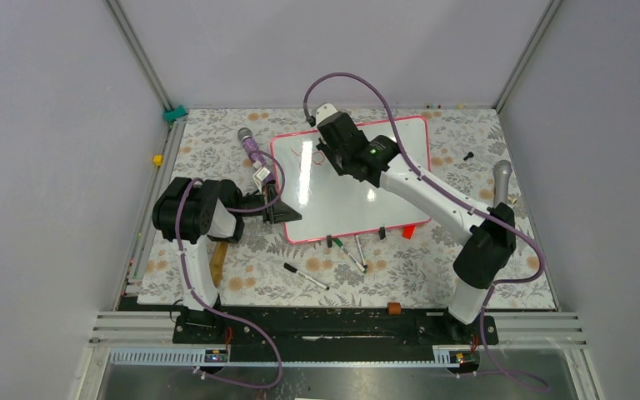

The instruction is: Write a sentence on the whiteboard

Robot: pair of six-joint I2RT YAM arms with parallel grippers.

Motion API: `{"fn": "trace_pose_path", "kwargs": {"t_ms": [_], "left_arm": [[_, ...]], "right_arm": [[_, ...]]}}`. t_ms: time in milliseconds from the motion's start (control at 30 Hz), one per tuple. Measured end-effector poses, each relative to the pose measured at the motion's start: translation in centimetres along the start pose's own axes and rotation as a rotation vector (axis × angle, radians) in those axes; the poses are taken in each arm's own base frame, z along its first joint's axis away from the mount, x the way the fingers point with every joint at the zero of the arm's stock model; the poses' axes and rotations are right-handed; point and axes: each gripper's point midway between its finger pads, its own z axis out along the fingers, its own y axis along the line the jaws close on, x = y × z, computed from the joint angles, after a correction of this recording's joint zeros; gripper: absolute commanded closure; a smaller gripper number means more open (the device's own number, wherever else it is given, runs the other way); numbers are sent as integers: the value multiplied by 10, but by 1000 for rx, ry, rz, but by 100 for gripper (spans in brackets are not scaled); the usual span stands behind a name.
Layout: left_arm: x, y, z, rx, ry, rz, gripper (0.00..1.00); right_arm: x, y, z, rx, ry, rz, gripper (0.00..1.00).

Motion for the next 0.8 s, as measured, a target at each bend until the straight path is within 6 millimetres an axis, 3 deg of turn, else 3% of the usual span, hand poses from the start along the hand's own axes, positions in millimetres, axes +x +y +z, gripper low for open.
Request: {"fn": "trace_pose_path", "kwargs": {"t_ms": [800], "left_arm": [[0,0,0,0,0,-4,100]], "right_arm": [[-1,0,1,-1,-3,0,100]]}}
